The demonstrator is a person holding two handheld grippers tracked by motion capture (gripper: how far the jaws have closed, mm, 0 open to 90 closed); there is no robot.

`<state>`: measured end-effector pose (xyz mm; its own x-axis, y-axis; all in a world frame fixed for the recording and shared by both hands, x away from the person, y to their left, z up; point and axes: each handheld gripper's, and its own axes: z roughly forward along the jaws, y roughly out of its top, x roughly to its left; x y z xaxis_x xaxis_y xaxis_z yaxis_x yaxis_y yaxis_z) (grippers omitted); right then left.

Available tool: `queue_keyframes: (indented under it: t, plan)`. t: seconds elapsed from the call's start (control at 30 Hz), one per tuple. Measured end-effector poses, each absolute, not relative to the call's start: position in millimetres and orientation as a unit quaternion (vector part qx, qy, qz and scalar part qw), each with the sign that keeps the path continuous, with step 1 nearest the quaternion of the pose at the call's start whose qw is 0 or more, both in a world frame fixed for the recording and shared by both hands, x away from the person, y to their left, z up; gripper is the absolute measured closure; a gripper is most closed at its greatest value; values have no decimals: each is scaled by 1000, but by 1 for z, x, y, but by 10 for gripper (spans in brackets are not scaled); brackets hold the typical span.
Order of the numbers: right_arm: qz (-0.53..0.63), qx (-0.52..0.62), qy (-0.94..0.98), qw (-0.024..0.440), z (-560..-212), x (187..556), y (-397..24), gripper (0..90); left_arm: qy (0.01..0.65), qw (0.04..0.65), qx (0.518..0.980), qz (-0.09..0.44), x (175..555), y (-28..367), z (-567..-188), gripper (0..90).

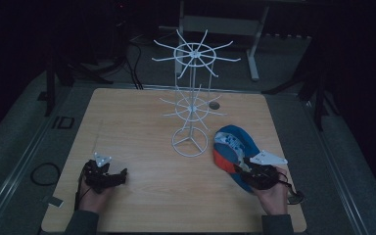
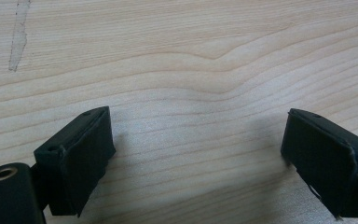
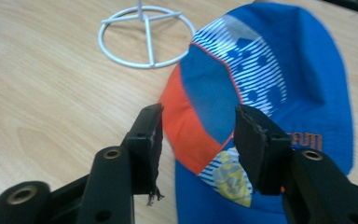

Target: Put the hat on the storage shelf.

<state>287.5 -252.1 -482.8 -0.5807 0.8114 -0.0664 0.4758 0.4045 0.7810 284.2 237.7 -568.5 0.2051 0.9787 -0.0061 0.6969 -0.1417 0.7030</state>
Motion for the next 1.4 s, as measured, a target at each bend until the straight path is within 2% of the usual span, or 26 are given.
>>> queue_keyframes:
  t: [0.23,0.47,0.77,1.07,1.4]
  plan:
    - [357,396,822,202,-484,289,-249,526,584,297,717,237,284,238,-569,97]
    - [356,411,817,194,-477,292,-253,484,584,297,717,237,284,238,-569,97]
    - [340,412,823,191,-476,299,-254,497,584,297,717,237,284,238,-569,97]
    - [315,409,837,182,-467,318,-263,496,584,297,717,237,284,238,-569,97]
    - [300,421,836,184,-463,336,-274,439,585,298,717,237,284,237,-569,97]
